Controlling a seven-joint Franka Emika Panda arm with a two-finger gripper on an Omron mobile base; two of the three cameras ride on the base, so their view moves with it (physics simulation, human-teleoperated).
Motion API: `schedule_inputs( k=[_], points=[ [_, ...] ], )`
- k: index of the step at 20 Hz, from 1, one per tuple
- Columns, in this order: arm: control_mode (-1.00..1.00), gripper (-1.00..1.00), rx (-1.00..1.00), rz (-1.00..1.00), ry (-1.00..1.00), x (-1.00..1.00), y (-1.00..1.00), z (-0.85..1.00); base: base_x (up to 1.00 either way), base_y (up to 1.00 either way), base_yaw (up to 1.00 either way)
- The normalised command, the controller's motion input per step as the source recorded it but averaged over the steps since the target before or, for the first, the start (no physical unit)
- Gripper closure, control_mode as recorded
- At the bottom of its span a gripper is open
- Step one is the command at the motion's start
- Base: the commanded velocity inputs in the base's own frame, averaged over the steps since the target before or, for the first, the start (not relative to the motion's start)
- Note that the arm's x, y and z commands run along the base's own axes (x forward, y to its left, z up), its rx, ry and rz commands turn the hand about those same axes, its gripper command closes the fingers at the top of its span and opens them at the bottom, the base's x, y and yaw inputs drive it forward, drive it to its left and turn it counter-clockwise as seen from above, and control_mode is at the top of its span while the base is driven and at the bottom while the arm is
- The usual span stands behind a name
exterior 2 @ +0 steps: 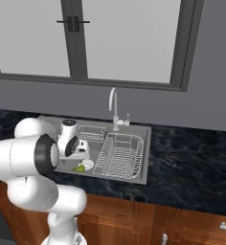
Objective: Dump the broccoli from the pot into the sink. Then turn on the water and wash the broccoli. Then turn off the water and put the broccoli back in the pot.
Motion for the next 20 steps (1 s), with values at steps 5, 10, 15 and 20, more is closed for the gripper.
schedule_inputs(
  k=[5,10,15,20],
  points=[
    [-1.00,-1.00,0.00,-0.04,0.00,0.14,0.00,-0.18,0.00,0.00,0.00],
    [-1.00,-1.00,0.00,-0.06,0.00,0.19,0.00,-0.22,0.00,0.00,0.00],
    [-1.00,-1.00,-0.01,-0.07,0.02,0.15,0.00,-0.22,0.00,0.00,0.00],
    [-1.00,-1.00,-0.02,-0.07,0.04,0.15,0.02,-0.16,0.00,0.00,0.00]
  ],
)
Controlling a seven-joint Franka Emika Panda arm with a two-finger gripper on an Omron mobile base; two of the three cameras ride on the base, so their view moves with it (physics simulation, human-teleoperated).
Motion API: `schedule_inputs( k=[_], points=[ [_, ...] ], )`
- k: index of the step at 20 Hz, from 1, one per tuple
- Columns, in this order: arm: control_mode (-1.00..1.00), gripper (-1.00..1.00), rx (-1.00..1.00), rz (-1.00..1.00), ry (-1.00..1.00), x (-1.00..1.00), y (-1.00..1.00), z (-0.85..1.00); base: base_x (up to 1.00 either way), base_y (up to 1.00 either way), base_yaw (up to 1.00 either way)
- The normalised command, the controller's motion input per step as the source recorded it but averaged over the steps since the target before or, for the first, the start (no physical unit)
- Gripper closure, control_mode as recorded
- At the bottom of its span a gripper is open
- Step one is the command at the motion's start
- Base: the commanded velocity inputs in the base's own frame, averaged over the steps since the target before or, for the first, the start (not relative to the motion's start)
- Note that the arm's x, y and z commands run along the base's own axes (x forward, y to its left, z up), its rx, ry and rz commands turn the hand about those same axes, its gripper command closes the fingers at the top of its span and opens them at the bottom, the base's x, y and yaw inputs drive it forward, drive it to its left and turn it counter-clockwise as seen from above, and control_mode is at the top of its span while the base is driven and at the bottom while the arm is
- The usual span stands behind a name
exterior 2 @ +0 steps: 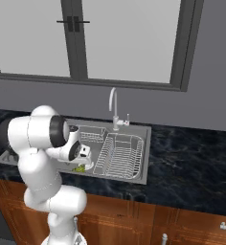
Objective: Dump the broccoli from the pot into the sink. Then turn on the water and wash the broccoli. Then turn off the water and put the broccoli back in the pot.
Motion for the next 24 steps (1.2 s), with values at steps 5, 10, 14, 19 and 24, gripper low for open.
schedule_inputs(
  k=[5,10,14,19,24],
  points=[
    [-1.00,-1.00,-0.01,-0.07,0.05,0.20,0.04,-0.09,0.00,0.00,0.00],
    [-1.00,-1.00,0.00,-0.06,0.02,0.19,0.00,-0.15,0.00,0.00,0.00],
    [-1.00,-1.00,-0.02,-0.04,0.00,0.13,0.00,-0.30,0.00,0.00,0.00],
    [-1.00,-1.00,-0.03,-0.04,0.00,0.03,0.03,-0.24,0.00,0.00,0.00],
    [-1.00,-1.00,-0.02,-0.06,0.00,0.00,0.08,-0.11,0.00,0.00,0.00]
  ],
)
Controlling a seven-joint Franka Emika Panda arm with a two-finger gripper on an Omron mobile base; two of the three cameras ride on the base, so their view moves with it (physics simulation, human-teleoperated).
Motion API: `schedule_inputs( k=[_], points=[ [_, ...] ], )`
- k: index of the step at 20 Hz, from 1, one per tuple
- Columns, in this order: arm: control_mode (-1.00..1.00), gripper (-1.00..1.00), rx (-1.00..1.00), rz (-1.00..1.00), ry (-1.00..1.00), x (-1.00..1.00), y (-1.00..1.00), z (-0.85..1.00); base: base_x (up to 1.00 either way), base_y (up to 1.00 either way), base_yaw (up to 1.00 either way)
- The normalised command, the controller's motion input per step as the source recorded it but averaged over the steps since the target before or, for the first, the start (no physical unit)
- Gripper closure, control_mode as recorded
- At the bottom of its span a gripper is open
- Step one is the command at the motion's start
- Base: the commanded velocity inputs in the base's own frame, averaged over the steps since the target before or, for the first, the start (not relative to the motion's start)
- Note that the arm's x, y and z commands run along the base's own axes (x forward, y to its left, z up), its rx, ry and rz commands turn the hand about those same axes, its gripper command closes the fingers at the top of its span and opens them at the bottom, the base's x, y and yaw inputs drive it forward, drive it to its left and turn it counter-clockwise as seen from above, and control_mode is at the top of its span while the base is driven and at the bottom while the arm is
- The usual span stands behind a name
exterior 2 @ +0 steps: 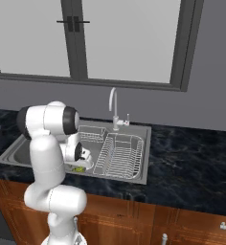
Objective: Dump the broccoli from the pot into the sink. Then turn on the water and wash the broccoli. Then turn off the water and put the broccoli back in the pot.
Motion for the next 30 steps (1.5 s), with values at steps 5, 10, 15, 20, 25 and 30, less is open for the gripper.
schedule_inputs(
  k=[5,10,15,20,25,30],
  points=[
    [-1.00,-1.00,-0.01,-0.05,0.00,0.07,0.02,-0.10,0.00,0.00,0.00],
    [-1.00,-1.00,0.00,-0.01,0.00,0.21,0.00,-0.13,0.00,0.00,0.00],
    [-1.00,-1.00,0.00,-0.01,0.00,0.24,0.00,-0.13,0.00,0.00,0.00],
    [-1.00,-1.00,-0.02,-0.02,0.00,0.13,0.00,-0.20,0.00,0.00,0.00],
    [-1.00,-1.00,-0.03,-0.03,0.00,0.10,0.02,-0.18,0.00,0.00,0.00],
    [-1.00,-1.00,-0.03,-0.03,0.00,0.24,0.06,-0.17,0.00,0.00,0.00]
  ],
)
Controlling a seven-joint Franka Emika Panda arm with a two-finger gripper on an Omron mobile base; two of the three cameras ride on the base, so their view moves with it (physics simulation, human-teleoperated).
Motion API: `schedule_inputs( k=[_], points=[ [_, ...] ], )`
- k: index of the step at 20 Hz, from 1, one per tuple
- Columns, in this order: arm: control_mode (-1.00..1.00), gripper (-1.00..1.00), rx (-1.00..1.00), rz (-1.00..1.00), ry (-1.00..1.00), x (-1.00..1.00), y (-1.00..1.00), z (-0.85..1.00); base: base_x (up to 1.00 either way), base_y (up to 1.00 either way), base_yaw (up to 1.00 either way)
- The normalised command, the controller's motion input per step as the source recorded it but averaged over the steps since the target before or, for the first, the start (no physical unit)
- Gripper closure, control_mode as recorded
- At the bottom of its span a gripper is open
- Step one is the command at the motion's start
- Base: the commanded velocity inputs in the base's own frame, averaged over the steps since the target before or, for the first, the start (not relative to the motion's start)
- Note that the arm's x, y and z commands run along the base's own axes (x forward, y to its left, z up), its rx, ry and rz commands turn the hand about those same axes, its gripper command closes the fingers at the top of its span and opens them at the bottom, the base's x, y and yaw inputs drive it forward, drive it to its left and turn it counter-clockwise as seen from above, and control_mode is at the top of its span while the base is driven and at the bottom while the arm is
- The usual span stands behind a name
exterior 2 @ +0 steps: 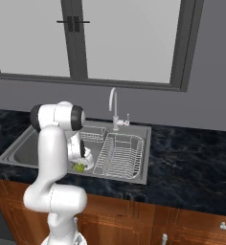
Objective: Dump the broccoli from the pot into the sink. Then turn on the water and wash the broccoli. Then turn off the water and put the broccoli back in the pot.
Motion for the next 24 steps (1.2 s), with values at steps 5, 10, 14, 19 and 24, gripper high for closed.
schedule_inputs(
  k=[5,10,14,19,24],
  points=[
    [-1.00,-1.00,-0.03,-0.04,0.00,0.08,0.06,-0.19,0.00,0.00,0.00],
    [-1.00,-1.00,-0.02,-0.06,0.00,0.00,0.00,-0.26,0.00,0.00,0.00],
    [-1.00,-1.00,-0.02,-0.07,0.00,0.00,0.00,-0.31,0.00,0.00,0.00],
    [-1.00,-1.00,0.00,-0.07,0.00,0.00,0.00,-0.39,0.00,0.00,0.00],
    [-1.00,-1.00,0.00,-0.06,0.00,-0.07,-0.11,-0.44,0.00,0.00,0.00]
  ],
)
